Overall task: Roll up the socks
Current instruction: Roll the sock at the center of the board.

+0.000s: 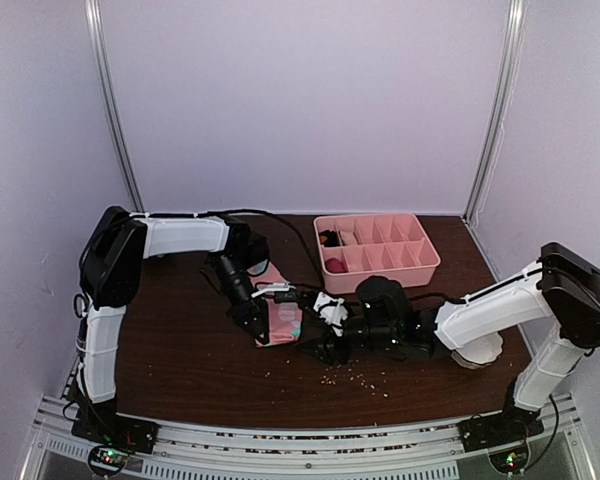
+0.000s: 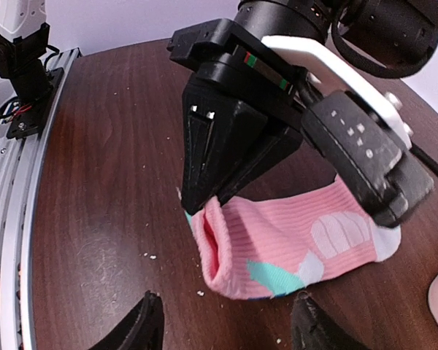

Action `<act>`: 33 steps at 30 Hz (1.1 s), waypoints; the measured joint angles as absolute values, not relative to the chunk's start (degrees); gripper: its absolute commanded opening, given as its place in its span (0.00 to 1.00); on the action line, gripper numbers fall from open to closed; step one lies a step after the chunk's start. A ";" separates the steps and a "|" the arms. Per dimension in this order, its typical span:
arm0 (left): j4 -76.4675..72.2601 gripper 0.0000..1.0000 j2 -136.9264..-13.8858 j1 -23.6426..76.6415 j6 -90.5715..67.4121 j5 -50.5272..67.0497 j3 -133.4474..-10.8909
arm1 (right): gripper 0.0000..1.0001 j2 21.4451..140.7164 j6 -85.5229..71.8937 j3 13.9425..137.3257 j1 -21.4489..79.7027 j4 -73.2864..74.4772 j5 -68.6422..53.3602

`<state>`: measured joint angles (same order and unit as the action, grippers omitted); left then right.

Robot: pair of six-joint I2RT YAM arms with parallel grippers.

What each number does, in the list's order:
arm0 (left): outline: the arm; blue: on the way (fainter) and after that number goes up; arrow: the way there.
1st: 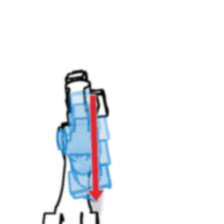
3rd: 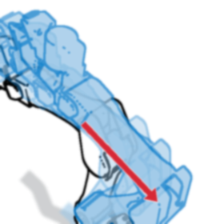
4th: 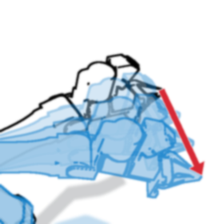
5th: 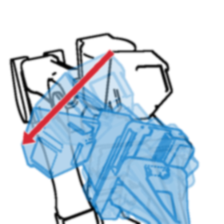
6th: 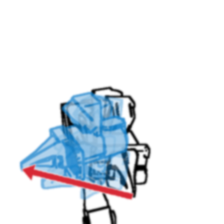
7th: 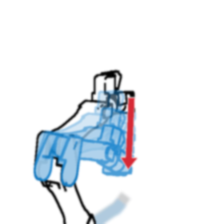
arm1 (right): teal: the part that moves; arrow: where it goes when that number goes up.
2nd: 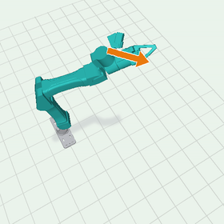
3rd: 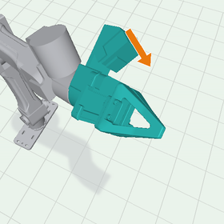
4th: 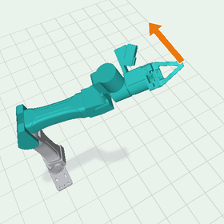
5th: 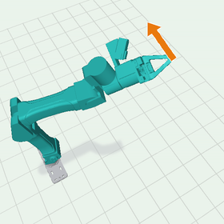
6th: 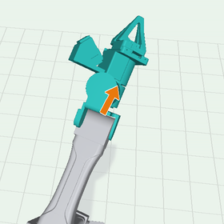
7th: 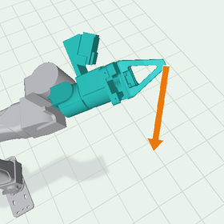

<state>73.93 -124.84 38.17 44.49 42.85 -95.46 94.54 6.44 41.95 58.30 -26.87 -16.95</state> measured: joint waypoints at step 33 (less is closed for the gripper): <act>68.66 0.47 -121.23 37.54 43.38 40.82 -88.44 | 0.00 106.15 11.11 57.91 58.04 -11.33 -25.28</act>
<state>68.66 -121.23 37.54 43.38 40.82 -88.44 106.15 11.11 57.91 58.04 -11.33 -25.28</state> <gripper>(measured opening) 0.448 0.022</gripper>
